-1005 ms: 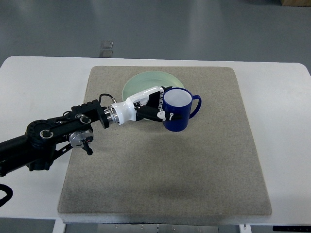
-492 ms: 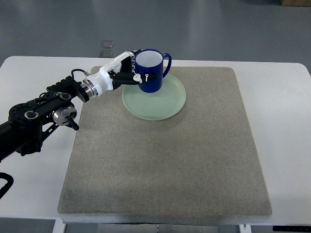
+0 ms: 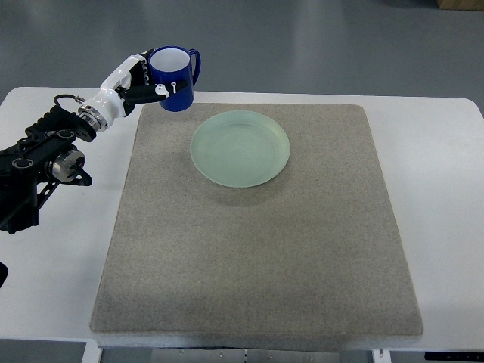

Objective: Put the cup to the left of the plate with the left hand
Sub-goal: 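Lower the blue mug onto the mat beside the plate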

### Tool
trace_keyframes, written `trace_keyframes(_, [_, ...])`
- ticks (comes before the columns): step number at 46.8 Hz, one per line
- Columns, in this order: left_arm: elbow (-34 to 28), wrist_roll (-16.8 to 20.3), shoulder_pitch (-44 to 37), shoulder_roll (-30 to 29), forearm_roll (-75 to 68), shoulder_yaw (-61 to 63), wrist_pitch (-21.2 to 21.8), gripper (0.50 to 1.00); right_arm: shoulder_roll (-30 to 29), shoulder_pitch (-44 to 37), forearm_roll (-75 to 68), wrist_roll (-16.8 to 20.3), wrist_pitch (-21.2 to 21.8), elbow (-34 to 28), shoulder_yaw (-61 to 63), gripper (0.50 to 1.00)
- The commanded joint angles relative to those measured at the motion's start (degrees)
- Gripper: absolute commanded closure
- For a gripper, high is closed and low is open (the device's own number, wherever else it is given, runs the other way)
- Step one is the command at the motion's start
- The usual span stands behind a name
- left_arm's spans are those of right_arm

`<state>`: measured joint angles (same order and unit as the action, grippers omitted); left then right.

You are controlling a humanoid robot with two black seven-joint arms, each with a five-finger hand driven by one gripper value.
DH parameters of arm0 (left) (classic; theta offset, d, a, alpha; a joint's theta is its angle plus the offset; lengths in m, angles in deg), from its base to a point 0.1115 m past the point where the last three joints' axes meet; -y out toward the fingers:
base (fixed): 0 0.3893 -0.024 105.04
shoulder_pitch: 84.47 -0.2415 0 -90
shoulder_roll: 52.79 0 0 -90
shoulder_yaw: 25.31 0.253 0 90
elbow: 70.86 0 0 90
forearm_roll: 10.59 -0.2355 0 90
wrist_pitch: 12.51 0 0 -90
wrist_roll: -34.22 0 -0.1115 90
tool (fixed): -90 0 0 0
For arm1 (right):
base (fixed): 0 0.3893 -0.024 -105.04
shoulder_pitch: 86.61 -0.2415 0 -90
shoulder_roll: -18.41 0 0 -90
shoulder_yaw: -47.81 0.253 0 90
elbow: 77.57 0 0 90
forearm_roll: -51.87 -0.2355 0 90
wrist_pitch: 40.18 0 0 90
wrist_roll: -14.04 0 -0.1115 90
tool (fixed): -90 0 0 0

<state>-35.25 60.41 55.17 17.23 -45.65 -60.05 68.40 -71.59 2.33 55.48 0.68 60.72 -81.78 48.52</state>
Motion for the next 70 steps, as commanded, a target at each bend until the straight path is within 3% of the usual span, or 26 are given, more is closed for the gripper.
trace_keyframes(1, [-0.1, 1.4, -0.6, -0.9, 0.0, 0.4, 0.7, 0.776, 0.0, 0.0, 0.0, 0.0, 0.0, 0.0, 0.0, 0.568])
trace_keyframes(12, [-0.7, 3.0, -3.7, -1.8, 0.3, 0.8, 0.6, 0.767, 0.0, 0.0, 0.0, 0.0, 0.0, 0.0, 0.0, 0.568])
trace_keyframes(29, [-0.8, 8.7, -7.2, -1.2, 0.7, 0.8, 0.3, 0.757, 0.0, 0.0, 0.0, 0.0, 0.0, 0.0, 0.0, 0.568])
trace_keyframes(51, [-1.3, 8.7, -8.9, -0.1, 0.2, 0.9, 1.0, 0.724, 0.0, 0.0, 0.0, 0.0, 0.0, 0.0, 0.0, 0.568])
trace_keyframes(63, [-3.8, 8.7, -9.3, 1.8, 0.3, 0.9, 1.1, 0.679, 0.0, 0.0, 0.0, 0.0, 0.0, 0.0, 0.0, 0.568])
trace_keyframes(70, [-3.7, 8.7, -9.3, 1.9, 0.8, 0.8, 1.1, 0.617, 0.0, 0.0, 0.0, 0.0, 0.0, 0.0, 0.0, 0.568])
